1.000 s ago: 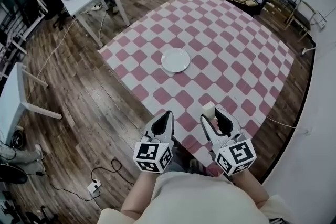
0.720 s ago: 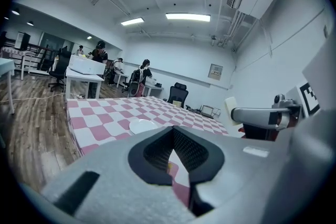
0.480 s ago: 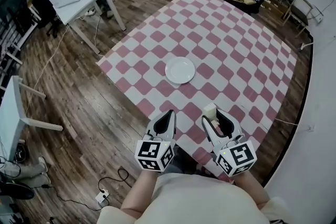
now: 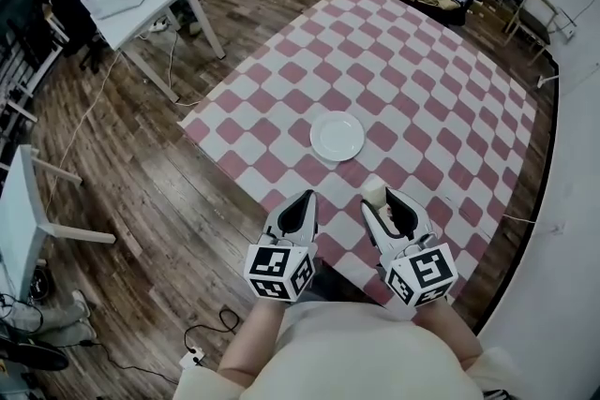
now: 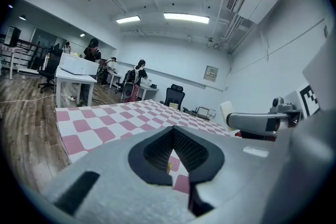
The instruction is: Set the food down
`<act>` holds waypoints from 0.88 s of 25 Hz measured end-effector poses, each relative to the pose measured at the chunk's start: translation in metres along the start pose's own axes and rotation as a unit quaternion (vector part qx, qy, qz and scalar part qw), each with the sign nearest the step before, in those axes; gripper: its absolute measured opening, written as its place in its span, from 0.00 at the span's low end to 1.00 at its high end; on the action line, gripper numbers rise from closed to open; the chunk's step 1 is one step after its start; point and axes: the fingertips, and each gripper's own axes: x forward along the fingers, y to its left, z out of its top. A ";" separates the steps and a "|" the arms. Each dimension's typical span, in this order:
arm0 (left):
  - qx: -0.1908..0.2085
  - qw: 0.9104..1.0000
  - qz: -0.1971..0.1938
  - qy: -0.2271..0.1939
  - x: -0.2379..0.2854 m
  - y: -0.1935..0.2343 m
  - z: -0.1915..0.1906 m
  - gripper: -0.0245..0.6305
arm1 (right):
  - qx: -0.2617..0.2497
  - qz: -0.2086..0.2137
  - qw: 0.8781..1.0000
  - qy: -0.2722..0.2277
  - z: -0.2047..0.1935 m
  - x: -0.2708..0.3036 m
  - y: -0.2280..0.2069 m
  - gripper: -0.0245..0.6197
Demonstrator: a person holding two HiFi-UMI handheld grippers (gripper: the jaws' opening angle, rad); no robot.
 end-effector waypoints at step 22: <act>-0.006 1.000 -0.009 0.016 0.043 0.089 0.025 0.05 | -0.019 -0.022 1.000 0.005 0.021 0.118 -0.012 0.30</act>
